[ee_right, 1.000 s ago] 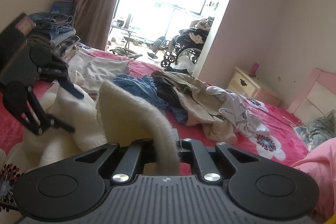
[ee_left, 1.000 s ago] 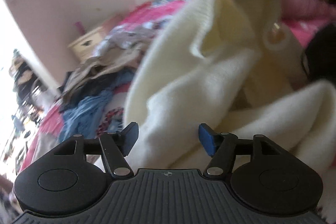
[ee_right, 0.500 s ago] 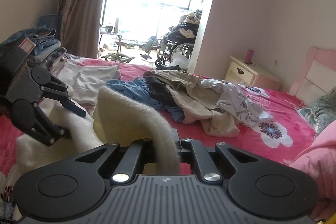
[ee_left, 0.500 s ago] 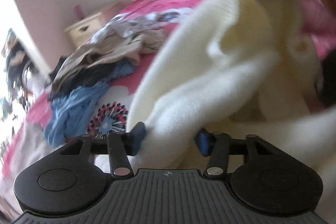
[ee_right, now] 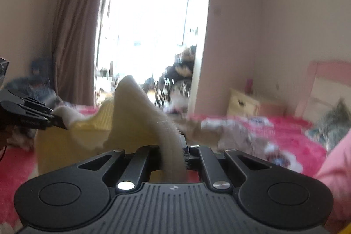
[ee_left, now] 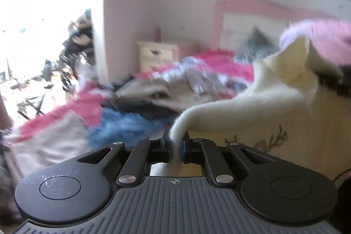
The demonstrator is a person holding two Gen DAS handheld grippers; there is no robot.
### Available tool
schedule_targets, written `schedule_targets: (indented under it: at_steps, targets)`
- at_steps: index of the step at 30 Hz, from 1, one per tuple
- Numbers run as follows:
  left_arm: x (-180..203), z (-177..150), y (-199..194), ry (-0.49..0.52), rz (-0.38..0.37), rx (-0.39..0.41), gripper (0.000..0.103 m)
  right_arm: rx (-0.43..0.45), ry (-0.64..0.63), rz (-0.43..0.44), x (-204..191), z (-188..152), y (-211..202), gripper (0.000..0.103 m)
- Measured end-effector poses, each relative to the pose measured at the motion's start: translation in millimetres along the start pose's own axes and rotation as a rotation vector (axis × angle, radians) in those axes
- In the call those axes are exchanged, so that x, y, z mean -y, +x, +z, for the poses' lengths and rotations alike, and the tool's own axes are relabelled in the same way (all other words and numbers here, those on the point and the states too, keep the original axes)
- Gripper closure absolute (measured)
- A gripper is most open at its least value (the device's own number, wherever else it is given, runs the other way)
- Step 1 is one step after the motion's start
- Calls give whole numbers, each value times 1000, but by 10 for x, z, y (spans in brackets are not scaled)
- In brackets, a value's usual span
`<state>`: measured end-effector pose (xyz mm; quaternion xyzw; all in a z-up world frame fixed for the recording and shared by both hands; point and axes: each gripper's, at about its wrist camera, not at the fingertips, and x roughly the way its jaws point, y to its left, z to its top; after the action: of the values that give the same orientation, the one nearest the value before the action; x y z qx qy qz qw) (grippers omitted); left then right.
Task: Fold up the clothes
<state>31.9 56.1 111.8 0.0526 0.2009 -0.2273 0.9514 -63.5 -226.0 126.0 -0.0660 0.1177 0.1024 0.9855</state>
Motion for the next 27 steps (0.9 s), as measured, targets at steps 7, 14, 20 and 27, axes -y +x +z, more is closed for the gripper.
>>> schedule_targets:
  at_steps: [7, 14, 20, 27]
  targets:
    - [106, 609, -994, -64, 79, 245, 97, 237, -38, 38, -84, 590, -469, 96]
    - [397, 1001, -1853, -56, 83, 452, 97, 457, -100, 41, -125, 1199, -1119, 96]
    - [679, 1160, -2363, -7, 84, 595, 97, 600, -164, 40, -175, 1574, -1649, 96]
    - [878, 1235, -2764, 41, 66, 713, 97, 701, -166, 54, -198, 1754, -2090, 96]
